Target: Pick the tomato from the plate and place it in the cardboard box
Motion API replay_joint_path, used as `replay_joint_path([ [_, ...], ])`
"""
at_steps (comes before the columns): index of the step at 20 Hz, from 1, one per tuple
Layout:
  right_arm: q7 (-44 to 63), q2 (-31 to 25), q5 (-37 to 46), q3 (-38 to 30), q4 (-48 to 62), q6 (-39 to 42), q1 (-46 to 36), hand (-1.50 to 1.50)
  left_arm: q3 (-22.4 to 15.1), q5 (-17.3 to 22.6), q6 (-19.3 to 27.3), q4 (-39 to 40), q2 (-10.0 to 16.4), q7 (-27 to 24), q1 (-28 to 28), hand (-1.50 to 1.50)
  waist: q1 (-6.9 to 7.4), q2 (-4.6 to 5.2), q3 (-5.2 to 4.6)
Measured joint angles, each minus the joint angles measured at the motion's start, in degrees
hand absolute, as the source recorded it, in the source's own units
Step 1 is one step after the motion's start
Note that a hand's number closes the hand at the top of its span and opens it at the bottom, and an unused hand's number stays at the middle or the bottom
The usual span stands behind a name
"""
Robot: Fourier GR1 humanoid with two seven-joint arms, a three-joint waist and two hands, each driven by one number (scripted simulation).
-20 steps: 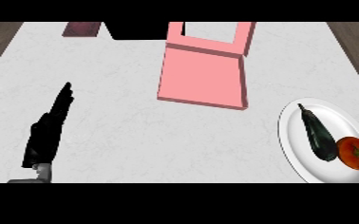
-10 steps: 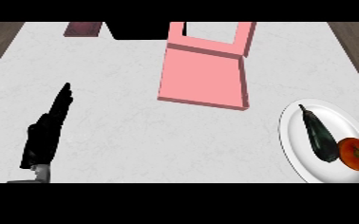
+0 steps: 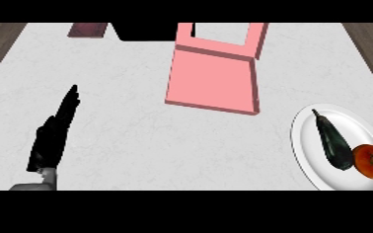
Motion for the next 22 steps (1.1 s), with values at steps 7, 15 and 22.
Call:
replay_joint_path([
  [7,-0.13,3.83,6.05,-0.49,4.85,2.14,-4.08,-1.5,1.07,-0.62,-1.42,-2.3,-0.6,1.7,0.71,0.0,0.2,0.02,0.02],
  [15,-4.07,8.23,11.69,-2.12,8.69,2.38,-6.07,-1.5,1.5,-2.75,-1.52,-2.09,-2.93,0.7,1.35,0.0,0.17,0.01,0.02],
  [22,-4.66,11.85,14.94,-3.14,9.09,3.29,-8.06,-1.5,1.67,-3.92,-2.48,-4.24,-4.02,1.62,2.58,0.0,0.21,0.01,0.02],
])
